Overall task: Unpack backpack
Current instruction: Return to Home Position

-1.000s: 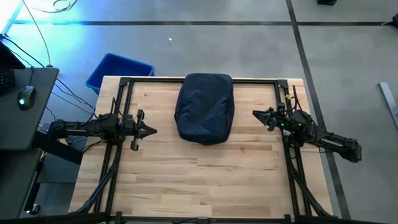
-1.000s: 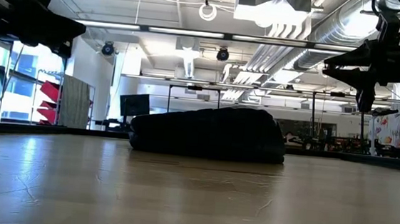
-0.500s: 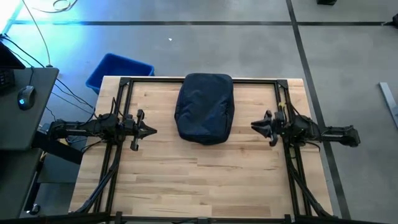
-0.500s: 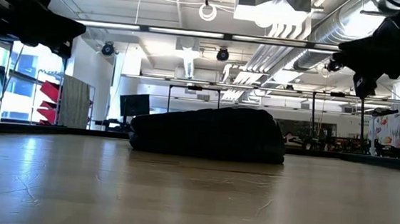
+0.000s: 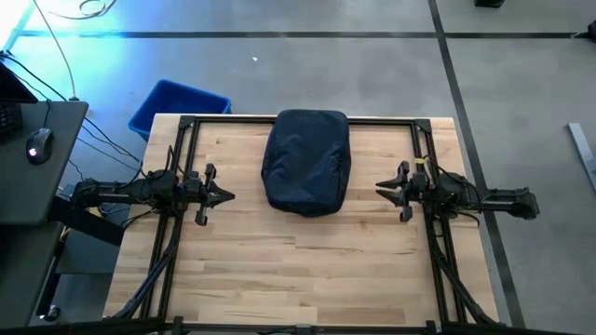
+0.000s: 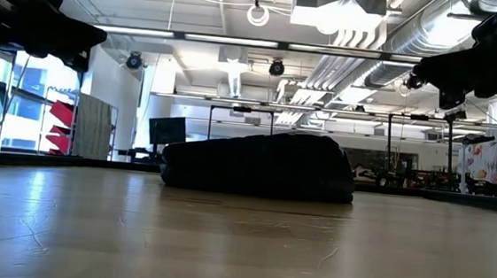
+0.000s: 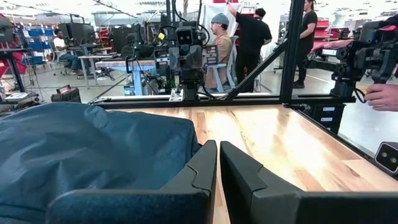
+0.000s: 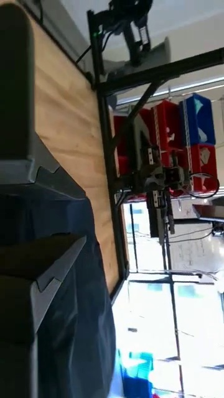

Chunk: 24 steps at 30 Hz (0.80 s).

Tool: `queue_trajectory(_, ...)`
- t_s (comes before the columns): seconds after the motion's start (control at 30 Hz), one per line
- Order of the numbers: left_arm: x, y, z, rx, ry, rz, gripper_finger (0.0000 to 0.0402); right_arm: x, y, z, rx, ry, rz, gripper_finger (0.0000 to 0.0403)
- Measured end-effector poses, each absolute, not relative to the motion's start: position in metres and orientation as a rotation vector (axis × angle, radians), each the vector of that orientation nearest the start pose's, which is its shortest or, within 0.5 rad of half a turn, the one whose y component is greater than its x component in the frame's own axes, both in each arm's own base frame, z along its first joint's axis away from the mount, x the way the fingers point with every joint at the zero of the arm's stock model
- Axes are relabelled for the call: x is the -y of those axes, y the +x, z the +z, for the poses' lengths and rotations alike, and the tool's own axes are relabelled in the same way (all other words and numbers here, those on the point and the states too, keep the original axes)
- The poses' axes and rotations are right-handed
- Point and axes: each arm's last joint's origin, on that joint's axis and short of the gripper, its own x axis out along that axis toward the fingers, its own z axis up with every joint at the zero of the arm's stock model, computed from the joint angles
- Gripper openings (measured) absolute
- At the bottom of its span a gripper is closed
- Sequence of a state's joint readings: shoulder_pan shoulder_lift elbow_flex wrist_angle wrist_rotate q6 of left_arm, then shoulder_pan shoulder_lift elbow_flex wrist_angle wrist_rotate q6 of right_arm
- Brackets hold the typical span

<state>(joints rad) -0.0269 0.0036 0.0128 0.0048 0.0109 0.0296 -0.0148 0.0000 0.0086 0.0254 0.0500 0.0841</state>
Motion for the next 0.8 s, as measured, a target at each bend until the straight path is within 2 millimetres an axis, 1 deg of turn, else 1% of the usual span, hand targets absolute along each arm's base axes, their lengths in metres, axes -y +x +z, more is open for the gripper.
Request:
queue_trajectory(0.17,0.0029,0.0971,0.1680,0.014,0.029,-0.038,0.0000,0.0018,0.0971,0.1686,0.033,0.102,-0.030,0.0083)
queue_trajectory(0.3,0.0029,0.0971,0.1680,0.014,0.030,-0.038,0.0000,0.0016,0.0971,0.1686,0.031,-0.005,-0.027,0.0083)
queue_trajectory(0.37,0.0029,0.0971,0.1680,0.014,0.029,-0.038,0.0000,0.0018,0.0976,0.1680,0.023,-0.029,-0.028,0.0083)
queue_trajectory(0.8,0.0029,0.0971,0.1680,0.014,0.029,-0.038,0.0000,0.0020,0.0984,0.1669,0.010,0.000,-0.028,0.0083)
